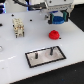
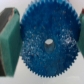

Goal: Insert the blue gear onto the right peg, followed by the red gear

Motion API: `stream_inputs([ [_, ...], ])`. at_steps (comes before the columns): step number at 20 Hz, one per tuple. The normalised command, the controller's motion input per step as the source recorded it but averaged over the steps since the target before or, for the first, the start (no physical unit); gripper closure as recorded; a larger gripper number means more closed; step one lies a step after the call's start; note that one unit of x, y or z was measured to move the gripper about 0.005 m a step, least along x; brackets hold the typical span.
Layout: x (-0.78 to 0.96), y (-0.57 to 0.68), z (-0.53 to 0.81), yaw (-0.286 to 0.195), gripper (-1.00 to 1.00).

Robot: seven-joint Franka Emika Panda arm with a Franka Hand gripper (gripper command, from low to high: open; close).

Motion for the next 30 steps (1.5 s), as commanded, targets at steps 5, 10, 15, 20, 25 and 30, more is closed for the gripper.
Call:
stream_inputs([
  [5,0.86,-0.19,0.45,0.0,1.0],
  [10,0.88,-0.22,0.33,0.0,1.0],
  [15,0.88,-0.2,0.24,0.0,1.0],
  [20,0.86,-0.2,0.17,0.0,1.0],
  [25,0.79,-0.19,0.05,0.0,1.0],
  [30,0.63,-0.18,0.0,0.0,1.0],
])
